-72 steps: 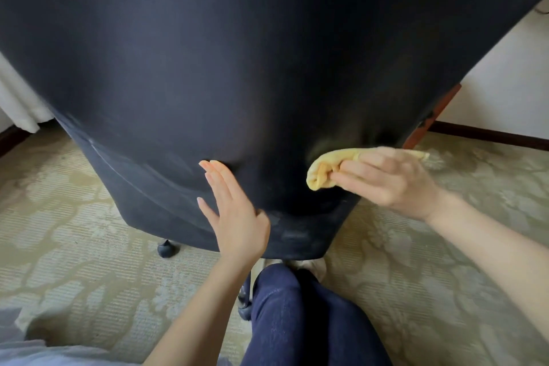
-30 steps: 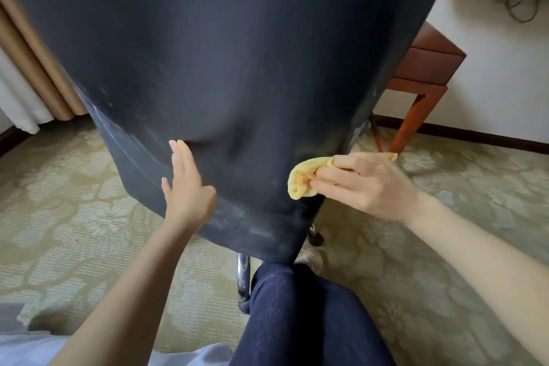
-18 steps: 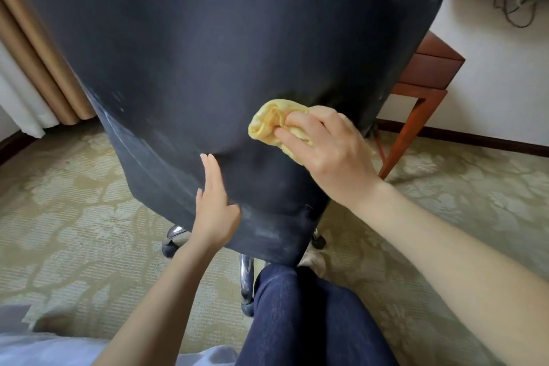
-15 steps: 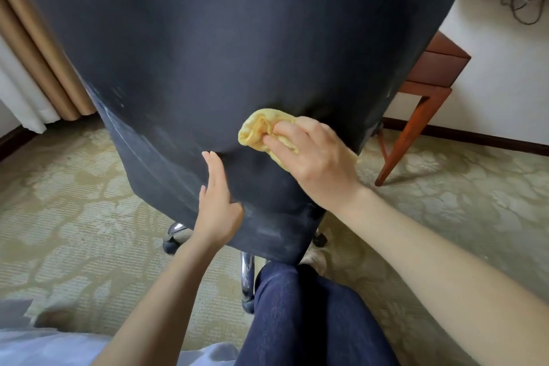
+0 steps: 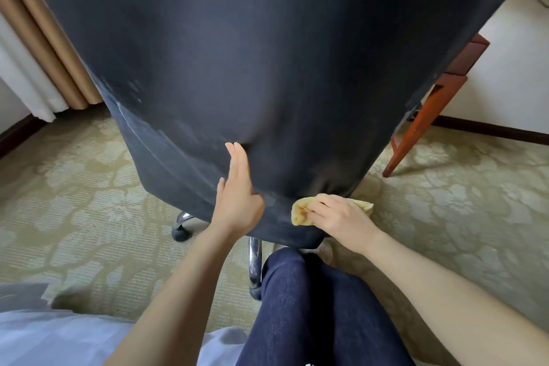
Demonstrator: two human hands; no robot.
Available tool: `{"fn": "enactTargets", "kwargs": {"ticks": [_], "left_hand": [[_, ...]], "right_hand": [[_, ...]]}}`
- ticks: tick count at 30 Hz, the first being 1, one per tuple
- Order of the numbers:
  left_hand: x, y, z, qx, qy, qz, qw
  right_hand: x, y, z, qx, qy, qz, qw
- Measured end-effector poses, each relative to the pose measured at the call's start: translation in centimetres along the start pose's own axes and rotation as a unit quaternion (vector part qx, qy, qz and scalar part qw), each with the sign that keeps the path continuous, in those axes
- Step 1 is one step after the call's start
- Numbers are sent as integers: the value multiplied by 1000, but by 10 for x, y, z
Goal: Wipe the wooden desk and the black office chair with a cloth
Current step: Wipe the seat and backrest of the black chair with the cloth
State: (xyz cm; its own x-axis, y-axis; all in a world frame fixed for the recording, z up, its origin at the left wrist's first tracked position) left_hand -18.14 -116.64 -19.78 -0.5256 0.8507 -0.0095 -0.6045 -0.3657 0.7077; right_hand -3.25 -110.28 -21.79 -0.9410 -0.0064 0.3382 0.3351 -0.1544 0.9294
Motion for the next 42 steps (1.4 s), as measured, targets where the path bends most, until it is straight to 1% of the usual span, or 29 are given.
{"fn": "enactTargets", "kwargs": {"ticks": [2, 3, 4, 5, 6, 8, 10, 12, 14, 15, 17, 19, 21, 22, 23, 26, 27, 28, 31, 32, 34, 37, 39, 42], "left_hand": [[-2, -3, 1, -27, -7, -10, 1000], [-5, -5, 0, -40, -5, -12, 999], [-9, -8, -2, -49, 3, -13, 999], [-15, -14, -4, -59, 16, -15, 998], [-23, -21, -5, -75, 34, -22, 996], [-40, -43, -8, -139, 86, -66, 984], [-59, -66, -4, -228, 128, -126, 957], [-71, -80, 7, -290, 132, -151, 936], [-77, -80, 17, -335, 121, -121, 927], [-80, -77, 18, -355, 124, -96, 922], [-83, -70, 14, -362, 148, -53, 919], [-84, -61, 7, -334, 162, -25, 928], [-81, -51, -3, -312, 166, -10, 935], [-80, -45, -7, -309, 170, -9, 936], [-79, -40, -11, -316, 172, -17, 933], [-76, -31, -13, -368, 154, -89, 912], [-75, -28, -11, -380, 136, -114, 908], [-74, -26, -9, -387, 116, -133, 905], [-72, -22, -2, -396, 86, -156, 901], [-72, -22, -2, -395, 88, -155, 901], [-70, -22, -1, -382, 89, -148, 908], [-68, -20, 1, -329, 68, -135, 932], [-65, -16, 0, -282, 54, -117, 951], [-61, -9, -6, -219, 51, -82, 971]], "right_hand": [[-13, -1, 11, 16, -58, -30, 998], [-19, -1, 18, 33, -103, -38, 993], [-26, -1, 25, 65, -154, -39, 985], [-32, 0, 31, 112, -215, -35, 969], [-39, 2, 34, 168, -277, -25, 946], [-45, 8, 34, 263, -372, 36, 889], [-44, 19, 23, 301, -432, 118, 842], [-43, 24, 8, 365, -480, 172, 779], [-42, 21, -11, 445, -504, 185, 717], [-41, 20, -21, 472, -509, 176, 698], [-39, 16, -37, 517, -512, 149, 670], [-38, 15, -46, 562, -502, 128, 645], [-38, 15, -48, 606, -490, 115, 617], [-39, 16, -47, 627, -488, 120, 594], [-41, 18, -43, 654, -491, 140, 558], [-53, 22, -30, 728, -502, 234, 403], [-55, 22, -29, 739, -503, 249, 373], [-57, 22, -29, 740, -507, 248, 365], [-59, 15, -40, 717, -531, 218, 395], [-59, 12, -47, 714, -538, 213, 394], [-56, 6, -63, 725, -540, 206, 374], [-50, 0, -86, 757, -524, 171, 351], [-54, -7, -91, 759, -542, 158, 324], [-65, -15, -85, 746, -588, 203, 238]]}}
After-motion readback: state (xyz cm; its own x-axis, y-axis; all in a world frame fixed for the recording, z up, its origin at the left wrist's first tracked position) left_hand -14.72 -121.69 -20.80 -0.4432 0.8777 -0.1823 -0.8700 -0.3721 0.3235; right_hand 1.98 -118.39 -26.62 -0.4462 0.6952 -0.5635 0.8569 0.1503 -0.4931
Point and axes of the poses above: each hand's wrist, its own x-axis towards the middle knuckle, its own y-axis out of the back of the hand, z = x × y, the point moved 8 cm from there along x, towards the middle knuckle, and after that the axes turned 9 degrees about x, right-handed, at the moved point
